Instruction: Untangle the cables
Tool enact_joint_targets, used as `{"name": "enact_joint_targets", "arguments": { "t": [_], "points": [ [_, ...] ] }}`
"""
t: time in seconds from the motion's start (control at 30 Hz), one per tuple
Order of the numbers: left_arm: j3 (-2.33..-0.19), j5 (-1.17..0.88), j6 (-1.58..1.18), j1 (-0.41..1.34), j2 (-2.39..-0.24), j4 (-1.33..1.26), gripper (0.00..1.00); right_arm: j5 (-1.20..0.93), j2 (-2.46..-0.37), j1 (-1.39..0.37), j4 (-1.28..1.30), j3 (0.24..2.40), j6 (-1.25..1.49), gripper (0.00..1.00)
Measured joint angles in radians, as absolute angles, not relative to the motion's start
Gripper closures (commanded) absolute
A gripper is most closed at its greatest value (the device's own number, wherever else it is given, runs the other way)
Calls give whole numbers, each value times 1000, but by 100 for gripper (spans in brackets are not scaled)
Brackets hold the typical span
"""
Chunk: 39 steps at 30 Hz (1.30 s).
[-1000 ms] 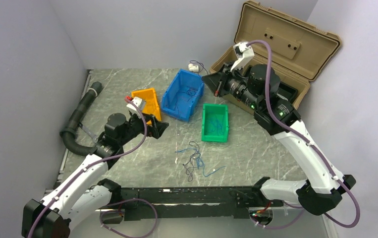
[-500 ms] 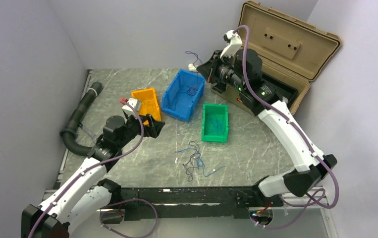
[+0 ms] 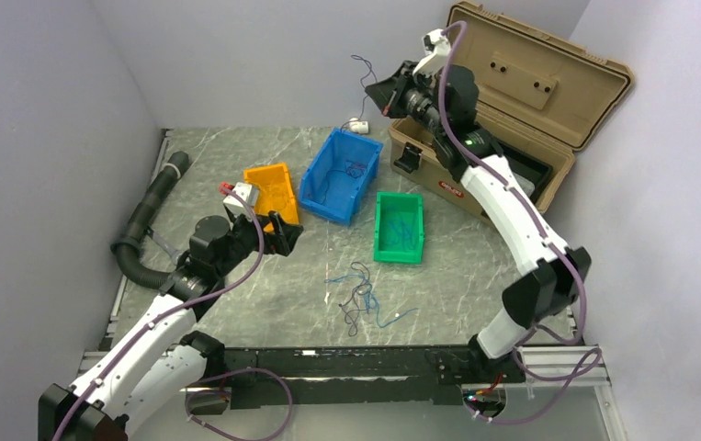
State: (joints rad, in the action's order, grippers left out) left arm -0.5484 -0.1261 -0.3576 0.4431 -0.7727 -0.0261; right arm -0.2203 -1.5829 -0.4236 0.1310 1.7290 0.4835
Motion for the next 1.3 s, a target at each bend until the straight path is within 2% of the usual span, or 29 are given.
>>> {"name": "enact_joint_targets", "arguments": {
  "t": [0.27, 0.63, 0.83, 0.97, 1.3],
  "points": [
    [-548, -109, -357, 443, -735, -3, 1, -231, -1744, -411, 88, 1720, 501, 100],
    [-543, -107, -357, 443, -720, 14, 1, -188, -1722, -410, 36, 1489, 492, 100],
    [-543, -107, -359, 443, -725, 20, 1, -150, -1722, -414, 57, 1457, 463, 100],
    [-543, -107, -361, 443, -737, 21, 1, -81, -1765, -432, 96, 1504, 435, 100],
    [-544, -108, -369, 443, -775, 33, 1, 45, -2112, -530, 213, 1758, 402, 100]
  ]
}}
